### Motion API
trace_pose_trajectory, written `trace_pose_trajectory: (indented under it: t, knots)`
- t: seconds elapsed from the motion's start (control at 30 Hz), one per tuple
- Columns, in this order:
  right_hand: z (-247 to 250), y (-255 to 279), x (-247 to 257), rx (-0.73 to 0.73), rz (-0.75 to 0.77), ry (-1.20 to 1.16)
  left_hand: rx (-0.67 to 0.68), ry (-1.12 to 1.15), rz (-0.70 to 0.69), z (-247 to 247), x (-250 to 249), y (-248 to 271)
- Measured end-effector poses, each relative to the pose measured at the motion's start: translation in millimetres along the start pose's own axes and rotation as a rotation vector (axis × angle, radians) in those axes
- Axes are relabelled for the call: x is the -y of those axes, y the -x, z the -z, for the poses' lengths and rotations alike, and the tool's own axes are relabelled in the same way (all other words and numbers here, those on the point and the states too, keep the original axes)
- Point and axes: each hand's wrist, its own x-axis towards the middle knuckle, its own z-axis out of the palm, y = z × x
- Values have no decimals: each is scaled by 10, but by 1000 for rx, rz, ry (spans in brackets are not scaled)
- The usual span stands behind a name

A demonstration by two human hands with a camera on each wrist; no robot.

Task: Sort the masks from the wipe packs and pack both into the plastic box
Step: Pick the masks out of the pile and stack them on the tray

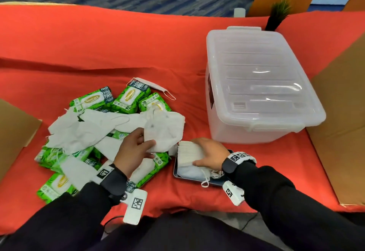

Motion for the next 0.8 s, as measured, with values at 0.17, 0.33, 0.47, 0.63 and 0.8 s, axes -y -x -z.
trace_pose_trajectory:
  t: [0.17, 0.33, 0.47, 0.63, 0.8]
  knots:
    - [100, -135, -64, 43, 7, -133, 300, -753, -652, -249, 47, 126]
    - [-20, -111, -67, -21, 17, 118, 530, -997, -761, -553, 239, 69]
    - [-237, 1, -39, -32, -8, 259, 530, -957, -626, -464, 351, 20]
    - [-324, 83, 8, -53, -23, 272, 666, -1060, -566, -550, 527, 73]
    - [-142, 164, -83, 38, -1, 291, 588, -1023, -596, -572, 597, 87]
